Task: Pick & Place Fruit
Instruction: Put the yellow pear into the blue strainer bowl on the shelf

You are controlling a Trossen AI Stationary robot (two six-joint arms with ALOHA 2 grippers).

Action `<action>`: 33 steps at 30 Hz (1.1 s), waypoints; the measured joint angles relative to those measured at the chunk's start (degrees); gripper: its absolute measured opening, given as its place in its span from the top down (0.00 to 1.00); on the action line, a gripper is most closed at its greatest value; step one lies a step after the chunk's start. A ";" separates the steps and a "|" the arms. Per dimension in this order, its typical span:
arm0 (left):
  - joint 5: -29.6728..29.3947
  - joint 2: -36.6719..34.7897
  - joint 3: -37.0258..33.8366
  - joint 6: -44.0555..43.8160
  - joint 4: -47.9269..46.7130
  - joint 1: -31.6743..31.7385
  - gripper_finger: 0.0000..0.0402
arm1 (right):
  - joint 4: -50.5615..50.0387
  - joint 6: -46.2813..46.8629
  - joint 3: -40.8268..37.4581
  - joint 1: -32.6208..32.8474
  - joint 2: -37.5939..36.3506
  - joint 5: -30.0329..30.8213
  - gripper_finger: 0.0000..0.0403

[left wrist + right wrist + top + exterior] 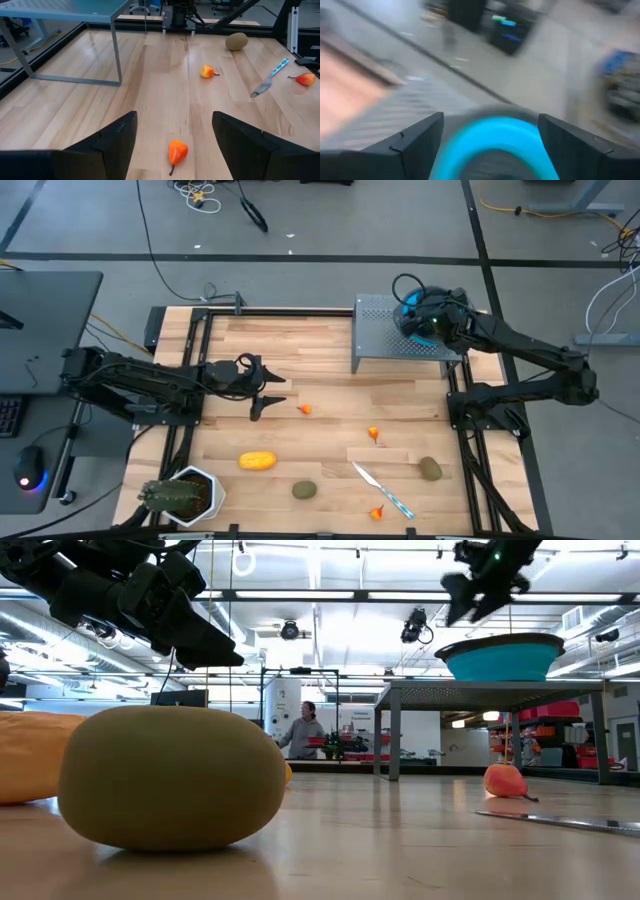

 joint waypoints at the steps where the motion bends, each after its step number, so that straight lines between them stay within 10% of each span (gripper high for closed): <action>1: 0.00 0.00 0.00 -0.01 0.01 0.00 0.34 | 1.31 -0.38 0.00 0.78 -0.05 -3.52 0.17; 12: 0.00 0.00 0.02 -1.21 -0.92 0.02 0.34 | 3.26 1.00 -2.89 13.74 0.12 -39.37 0.17; 33: -1.96 0.00 0.04 -1.50 0.09 0.02 0.34 | 19.47 16.43 -19.67 40.46 11.81 -25.43 0.17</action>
